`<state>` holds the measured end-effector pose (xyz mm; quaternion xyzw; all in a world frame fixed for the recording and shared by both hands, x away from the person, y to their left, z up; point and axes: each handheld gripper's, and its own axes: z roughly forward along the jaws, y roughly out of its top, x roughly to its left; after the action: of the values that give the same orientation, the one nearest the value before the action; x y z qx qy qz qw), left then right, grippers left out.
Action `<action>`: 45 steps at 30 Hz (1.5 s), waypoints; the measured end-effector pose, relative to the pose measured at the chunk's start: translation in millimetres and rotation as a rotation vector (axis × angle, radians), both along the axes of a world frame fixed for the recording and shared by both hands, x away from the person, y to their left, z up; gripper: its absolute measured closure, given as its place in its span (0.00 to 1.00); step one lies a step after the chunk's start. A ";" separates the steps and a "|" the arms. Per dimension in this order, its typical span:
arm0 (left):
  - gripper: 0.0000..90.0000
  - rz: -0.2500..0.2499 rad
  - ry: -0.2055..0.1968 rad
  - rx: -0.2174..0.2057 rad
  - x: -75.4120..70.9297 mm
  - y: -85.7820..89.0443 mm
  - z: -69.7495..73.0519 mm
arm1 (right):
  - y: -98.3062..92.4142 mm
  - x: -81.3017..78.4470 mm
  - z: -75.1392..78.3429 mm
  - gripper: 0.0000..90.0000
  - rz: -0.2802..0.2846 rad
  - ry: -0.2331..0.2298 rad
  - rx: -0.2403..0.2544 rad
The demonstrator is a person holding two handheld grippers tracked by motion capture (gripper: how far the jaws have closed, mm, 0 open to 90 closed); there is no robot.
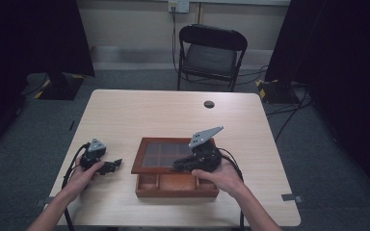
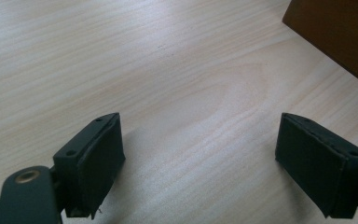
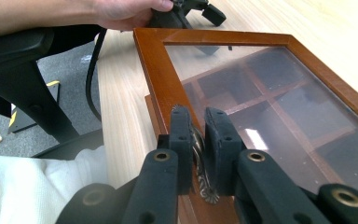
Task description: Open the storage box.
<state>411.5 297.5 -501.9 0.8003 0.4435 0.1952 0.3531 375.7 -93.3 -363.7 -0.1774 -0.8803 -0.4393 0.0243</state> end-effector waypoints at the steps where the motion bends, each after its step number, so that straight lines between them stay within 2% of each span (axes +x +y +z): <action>1: 0.16 0.000 -0.002 0.000 0.1 0.0 -0.1 | 0.0 0.3 1.0 0.91 0.000 0.001 0.000; 45: 0.16 0.001 -0.003 -0.003 0.1 -0.2 -0.2 | 0.6 17.1 26.9 0.91 -0.015 -0.002 0.004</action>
<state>411.5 297.3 -502.1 0.7993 0.4439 0.1959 0.3545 392.8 -92.7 -336.8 -0.1834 -0.8782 -0.4413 0.0207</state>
